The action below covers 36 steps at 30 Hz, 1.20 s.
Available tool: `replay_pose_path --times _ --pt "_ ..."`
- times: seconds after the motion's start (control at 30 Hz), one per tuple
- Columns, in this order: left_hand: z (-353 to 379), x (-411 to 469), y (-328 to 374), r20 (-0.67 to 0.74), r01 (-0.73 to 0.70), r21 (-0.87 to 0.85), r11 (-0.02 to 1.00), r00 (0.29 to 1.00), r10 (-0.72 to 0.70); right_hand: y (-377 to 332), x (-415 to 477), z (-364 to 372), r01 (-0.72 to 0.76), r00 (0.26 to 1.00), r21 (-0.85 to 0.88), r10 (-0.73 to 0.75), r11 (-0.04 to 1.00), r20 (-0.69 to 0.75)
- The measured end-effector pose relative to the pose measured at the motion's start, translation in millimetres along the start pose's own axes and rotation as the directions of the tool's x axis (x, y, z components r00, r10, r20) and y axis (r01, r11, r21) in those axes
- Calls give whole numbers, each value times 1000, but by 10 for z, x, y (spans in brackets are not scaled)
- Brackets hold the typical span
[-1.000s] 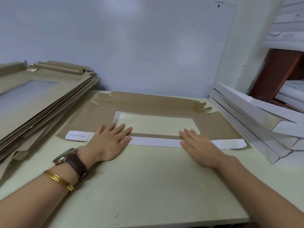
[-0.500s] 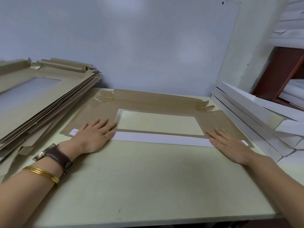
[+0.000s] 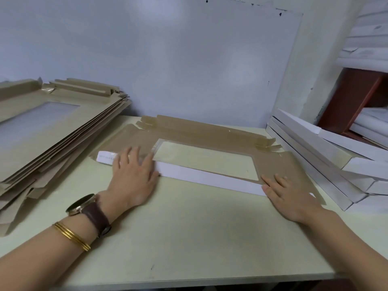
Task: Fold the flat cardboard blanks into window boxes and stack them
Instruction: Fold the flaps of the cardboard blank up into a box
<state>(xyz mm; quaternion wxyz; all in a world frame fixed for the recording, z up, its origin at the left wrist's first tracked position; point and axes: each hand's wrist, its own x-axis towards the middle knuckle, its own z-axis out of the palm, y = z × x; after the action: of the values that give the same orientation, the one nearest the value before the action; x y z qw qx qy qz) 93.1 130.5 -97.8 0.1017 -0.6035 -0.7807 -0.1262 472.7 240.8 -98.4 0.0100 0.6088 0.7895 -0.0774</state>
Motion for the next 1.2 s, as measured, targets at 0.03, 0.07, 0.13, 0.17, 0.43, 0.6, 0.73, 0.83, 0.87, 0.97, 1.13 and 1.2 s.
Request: replay_pose_path --times 0.03,0.07,0.13,0.17,0.43,0.6,0.73,0.83,0.87,0.97,1.13,1.2 --pt "-33 -38 94 -8 -39 -20 999 999 39 -55 -48 -5 -22 1000 -28 22 999 -2" --pt "-57 -63 189 -9 -70 -48 996 998 69 -124 -94 -15 -43 999 -66 42 997 -9" --pt "-73 -97 368 22 -108 -137 985 993 112 -308 -197 -28 -81 996 -152 76 985 -39" --pt "-77 -113 466 56 -118 -204 972 990 132 -408 -248 -35 -93 995 -198 81 976 -65" --pt "-137 -222 1013 255 -104 -377 920 944 212 -1271 -581 -40 27 981 -336 -89 941 -170" --pt "-143 -210 1040 315 -110 -275 955 928 198 -1600 -764 -21 335 893 -347 -412 876 -180" --pt "-196 -133 913 393 31 -306 952 915 96 -1757 -899 -113 460 832 -269 -516 846 -204" --pt "-202 -60 841 408 8 -242 970 908 95 -1809 -950 -250 469 861 -126 -484 874 -156" --pt "-192 -35 823 417 3 -223 975 904 93 -1811 -950 -292 471 867 -96 -480 877 -131" --pt "-169 61 755 467 10 -208 978 880 90 -1776 -855 -410 446 893 -20 -447 895 -47" --pt "-184 178 605 513 -71 -85 994 852 105 -1612 -368 -442 420 905 90 -424 903 26" --pt "-215 195 524 493 -102 11 995 866 83 -1478 -159 -427 387 921 102 -390 916 4"
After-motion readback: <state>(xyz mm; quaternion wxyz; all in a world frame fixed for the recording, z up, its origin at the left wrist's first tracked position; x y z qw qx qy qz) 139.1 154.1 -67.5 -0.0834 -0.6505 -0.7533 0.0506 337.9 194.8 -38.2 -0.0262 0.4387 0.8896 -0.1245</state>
